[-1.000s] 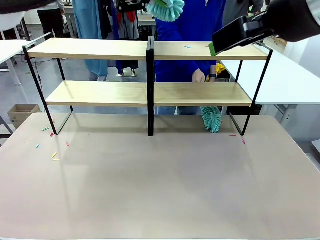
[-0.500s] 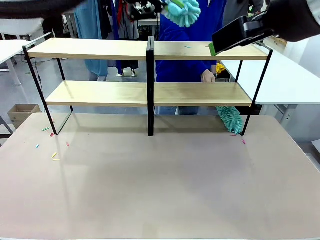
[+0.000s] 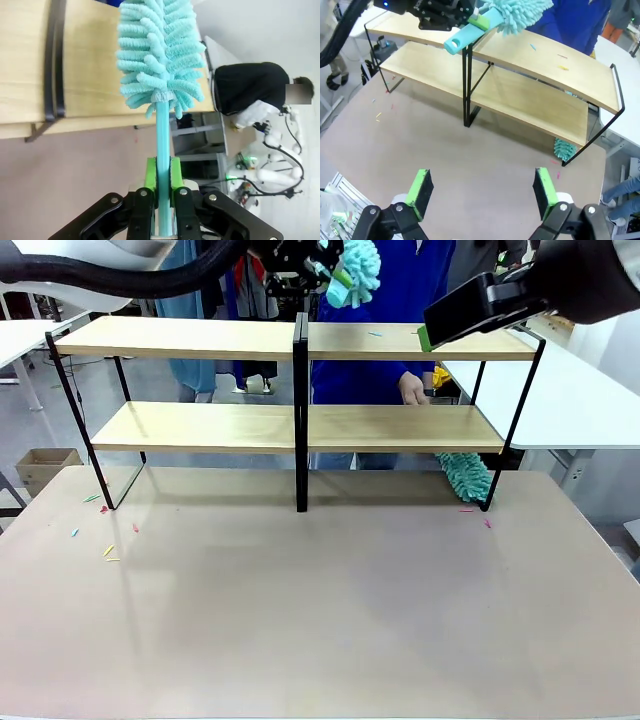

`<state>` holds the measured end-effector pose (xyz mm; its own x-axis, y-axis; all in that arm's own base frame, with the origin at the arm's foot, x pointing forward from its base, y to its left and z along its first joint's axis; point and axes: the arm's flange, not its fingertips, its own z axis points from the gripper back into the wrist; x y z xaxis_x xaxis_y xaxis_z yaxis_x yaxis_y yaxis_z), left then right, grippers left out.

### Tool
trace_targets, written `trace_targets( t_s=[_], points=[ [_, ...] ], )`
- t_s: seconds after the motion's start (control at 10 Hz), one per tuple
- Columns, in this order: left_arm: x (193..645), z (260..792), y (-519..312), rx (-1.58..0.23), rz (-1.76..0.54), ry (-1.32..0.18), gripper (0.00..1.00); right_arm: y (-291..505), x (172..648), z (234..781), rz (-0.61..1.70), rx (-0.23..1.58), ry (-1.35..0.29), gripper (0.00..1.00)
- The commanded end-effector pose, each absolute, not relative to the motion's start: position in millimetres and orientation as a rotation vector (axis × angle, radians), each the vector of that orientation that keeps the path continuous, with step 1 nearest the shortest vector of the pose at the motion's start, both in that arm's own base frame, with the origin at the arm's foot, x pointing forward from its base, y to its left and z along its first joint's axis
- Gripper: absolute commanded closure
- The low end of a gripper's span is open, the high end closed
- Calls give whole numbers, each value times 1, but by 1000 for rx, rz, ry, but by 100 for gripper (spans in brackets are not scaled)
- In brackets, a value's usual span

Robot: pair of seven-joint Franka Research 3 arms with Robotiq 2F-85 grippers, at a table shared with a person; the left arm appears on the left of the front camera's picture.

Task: Clean the shelves.
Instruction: Clean another randomly selected level of the Shelf with the Duster.

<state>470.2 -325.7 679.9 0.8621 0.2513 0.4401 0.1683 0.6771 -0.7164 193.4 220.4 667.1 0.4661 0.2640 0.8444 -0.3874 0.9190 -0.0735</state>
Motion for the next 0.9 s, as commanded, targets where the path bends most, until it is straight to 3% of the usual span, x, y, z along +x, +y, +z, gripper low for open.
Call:
trace_targets(
  t_s=[0.0, 0.4, 0.8],
  points=[
    [471, 684, -339, -744, 10, -531, 88, 221, 194, 668, 397, 145, -1009, 0],
    [480, 671, -355, -611, -7, -508, 88, 221, 194, 668, 397, 145, -1009, 0],
    [488, 665, -356, -659, -103, -340, 88, 221, 194, 668, 397, 145, -1009, 0]
  ],
)
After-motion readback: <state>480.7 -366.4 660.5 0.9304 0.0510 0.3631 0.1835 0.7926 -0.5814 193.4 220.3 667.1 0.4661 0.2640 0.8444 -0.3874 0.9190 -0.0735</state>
